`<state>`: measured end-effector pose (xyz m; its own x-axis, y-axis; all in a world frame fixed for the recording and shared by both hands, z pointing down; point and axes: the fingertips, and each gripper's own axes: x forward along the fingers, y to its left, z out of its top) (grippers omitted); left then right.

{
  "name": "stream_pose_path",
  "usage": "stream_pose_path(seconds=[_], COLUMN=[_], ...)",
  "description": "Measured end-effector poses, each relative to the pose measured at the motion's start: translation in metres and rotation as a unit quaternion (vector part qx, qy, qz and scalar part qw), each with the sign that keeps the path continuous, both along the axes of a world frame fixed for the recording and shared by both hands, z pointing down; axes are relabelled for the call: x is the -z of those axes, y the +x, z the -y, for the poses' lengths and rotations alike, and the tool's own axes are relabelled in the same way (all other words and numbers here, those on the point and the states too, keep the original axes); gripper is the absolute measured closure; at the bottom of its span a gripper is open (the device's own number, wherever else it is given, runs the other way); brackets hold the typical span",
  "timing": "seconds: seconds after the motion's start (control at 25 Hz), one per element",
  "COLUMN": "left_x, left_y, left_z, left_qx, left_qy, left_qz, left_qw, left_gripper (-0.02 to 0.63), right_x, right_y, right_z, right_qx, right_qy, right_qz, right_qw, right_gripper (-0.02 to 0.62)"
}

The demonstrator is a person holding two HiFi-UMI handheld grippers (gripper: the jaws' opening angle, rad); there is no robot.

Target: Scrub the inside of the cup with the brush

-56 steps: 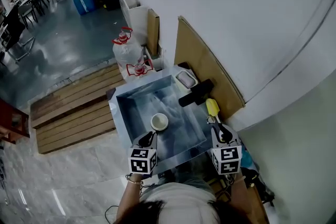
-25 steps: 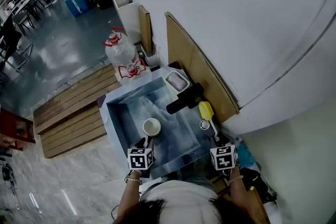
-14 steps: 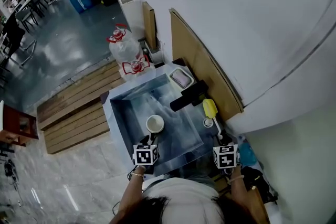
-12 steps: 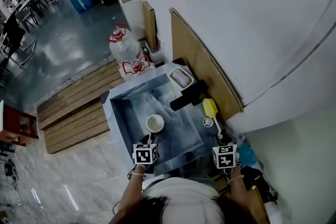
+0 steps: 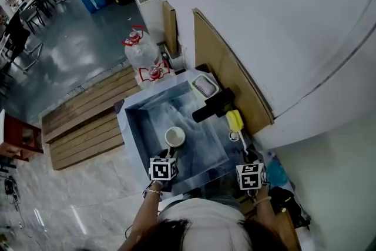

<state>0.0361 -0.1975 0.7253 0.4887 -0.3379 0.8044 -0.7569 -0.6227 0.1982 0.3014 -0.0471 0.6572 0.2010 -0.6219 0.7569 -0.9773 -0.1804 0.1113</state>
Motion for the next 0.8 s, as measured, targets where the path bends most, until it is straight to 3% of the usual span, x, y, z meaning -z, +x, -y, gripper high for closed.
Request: stream_pose_path(seconds=[0.8], left_x=[-0.016], left_y=[-0.002], left_z=[0.003], left_qx=[-0.015], left_qy=[-0.023], left_qz=[0.005], left_qw=[0.9996], left_gripper=[0.446], right_x=[0.034], right_y=[-0.008], right_z=[-0.026], right_qx=[0.007], right_qy=[0.010], right_qz=[0.015], right_qw=[1.000], right_gripper=[0.540])
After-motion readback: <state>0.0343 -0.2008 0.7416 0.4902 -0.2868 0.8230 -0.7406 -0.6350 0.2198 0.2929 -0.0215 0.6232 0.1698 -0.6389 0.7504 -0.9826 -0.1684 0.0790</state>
